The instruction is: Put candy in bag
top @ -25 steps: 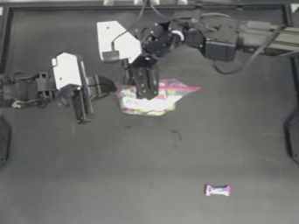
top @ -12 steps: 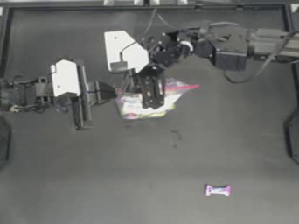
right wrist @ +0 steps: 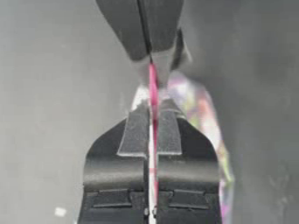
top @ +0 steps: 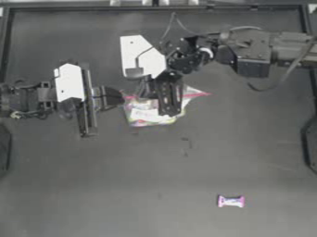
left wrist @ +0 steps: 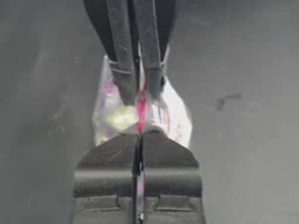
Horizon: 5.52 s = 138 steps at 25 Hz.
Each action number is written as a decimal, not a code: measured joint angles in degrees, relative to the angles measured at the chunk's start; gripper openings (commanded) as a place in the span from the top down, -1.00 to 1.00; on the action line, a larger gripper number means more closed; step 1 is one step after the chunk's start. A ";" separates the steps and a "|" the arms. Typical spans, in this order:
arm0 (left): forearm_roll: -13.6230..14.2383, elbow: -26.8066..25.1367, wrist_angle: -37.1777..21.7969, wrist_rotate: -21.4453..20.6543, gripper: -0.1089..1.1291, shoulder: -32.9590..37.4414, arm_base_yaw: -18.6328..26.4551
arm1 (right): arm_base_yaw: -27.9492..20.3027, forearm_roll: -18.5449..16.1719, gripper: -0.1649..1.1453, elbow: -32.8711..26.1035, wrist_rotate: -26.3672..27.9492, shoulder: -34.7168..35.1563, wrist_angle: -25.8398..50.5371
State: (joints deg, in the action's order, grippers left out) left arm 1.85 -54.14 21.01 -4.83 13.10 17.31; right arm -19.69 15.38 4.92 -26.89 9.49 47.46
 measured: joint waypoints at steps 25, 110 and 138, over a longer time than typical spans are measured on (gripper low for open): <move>-0.18 -0.18 0.00 0.00 0.77 0.00 0.18 | -3.87 -0.35 0.66 8.53 0.70 -3.78 -1.14; -0.09 2.90 -7.29 -1.93 0.76 2.64 -0.79 | -2.64 -4.83 0.65 28.21 13.62 -28.21 -3.43; -2.37 2.64 -11.78 -1.85 0.76 4.75 -8.53 | 8.79 -10.55 0.65 29.00 24.87 -29.71 -7.38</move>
State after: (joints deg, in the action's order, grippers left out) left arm -0.53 -51.50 9.23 -6.68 17.84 8.79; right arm -10.90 4.83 33.93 -2.02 -20.21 40.08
